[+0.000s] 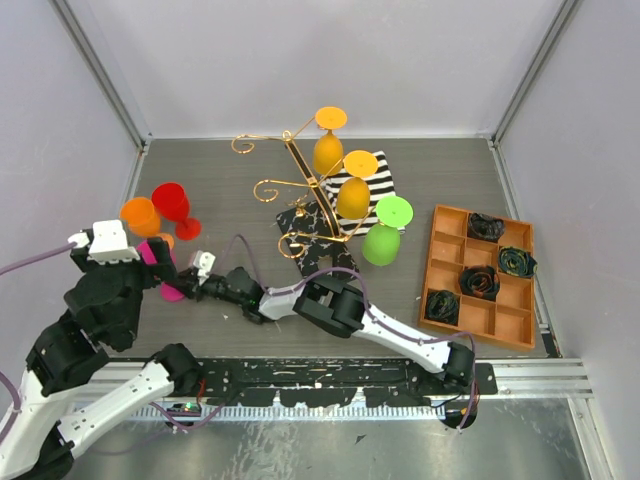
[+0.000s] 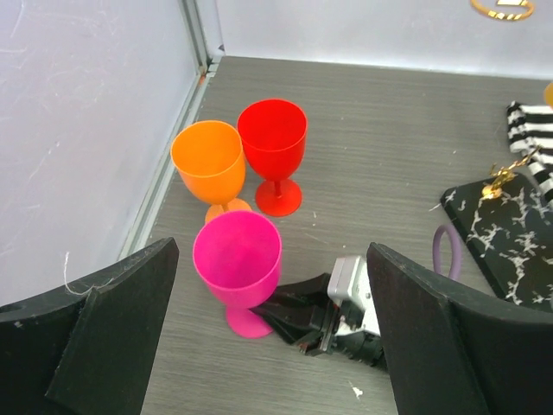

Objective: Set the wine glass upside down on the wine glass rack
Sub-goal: Pick up the wine glass at the corner of the board.

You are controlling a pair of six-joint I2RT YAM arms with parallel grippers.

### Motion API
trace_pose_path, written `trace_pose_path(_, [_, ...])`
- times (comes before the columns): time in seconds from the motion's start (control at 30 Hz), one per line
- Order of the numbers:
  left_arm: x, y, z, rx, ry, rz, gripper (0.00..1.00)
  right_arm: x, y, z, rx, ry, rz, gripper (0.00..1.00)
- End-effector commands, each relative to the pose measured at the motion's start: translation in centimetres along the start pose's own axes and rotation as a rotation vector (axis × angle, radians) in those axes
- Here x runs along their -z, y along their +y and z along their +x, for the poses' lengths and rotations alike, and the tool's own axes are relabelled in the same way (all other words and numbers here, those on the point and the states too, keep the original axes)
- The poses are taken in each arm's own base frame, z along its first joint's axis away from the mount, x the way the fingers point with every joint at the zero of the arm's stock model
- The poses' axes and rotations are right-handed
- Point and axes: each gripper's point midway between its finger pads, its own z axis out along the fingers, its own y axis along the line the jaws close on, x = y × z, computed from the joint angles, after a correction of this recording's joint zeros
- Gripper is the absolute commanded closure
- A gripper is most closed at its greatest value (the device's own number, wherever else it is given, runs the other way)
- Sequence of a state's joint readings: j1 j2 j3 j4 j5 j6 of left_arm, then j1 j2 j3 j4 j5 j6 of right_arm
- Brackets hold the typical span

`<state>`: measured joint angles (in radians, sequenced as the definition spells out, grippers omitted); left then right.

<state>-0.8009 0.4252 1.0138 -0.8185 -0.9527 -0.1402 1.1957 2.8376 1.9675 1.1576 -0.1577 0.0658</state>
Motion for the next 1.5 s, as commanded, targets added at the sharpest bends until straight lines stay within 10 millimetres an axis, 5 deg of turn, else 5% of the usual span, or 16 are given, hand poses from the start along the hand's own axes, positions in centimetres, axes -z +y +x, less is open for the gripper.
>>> trace_pose_path(0.0, [1.0,0.5,-2.2,0.09,-0.043,0.035,0.02,-1.8,1.3,-10.9,0.08,-0.226,-0.006,0.99])
trace_pose_path(0.27, [1.7,0.8,-2.8,0.114,-0.053,0.065,0.02,-0.5,0.9,-13.6,0.099,-0.271,0.053,0.99])
trace_pose_path(0.87, [3.7,1.0,-5.0,0.242,-0.097,0.172,0.02,4.3,2.2,-14.0,0.15,-0.251,0.154,0.99])
trace_pose_path(0.97, [4.0,1.2,-4.9,0.259,-0.097,0.179,0.02,5.3,2.5,-13.3,0.159,-0.234,0.169,0.99])
trace_pose_path(1.07, [4.2,1.3,-5.0,0.273,-0.09,0.188,0.02,6.1,2.9,-15.1,0.164,-0.258,0.187,0.99])
trace_pose_path(1.47, [5.1,1.5,-4.3,0.331,-0.042,0.213,0.02,10.8,5.8,-16.5,0.219,-0.217,0.244,1.0])
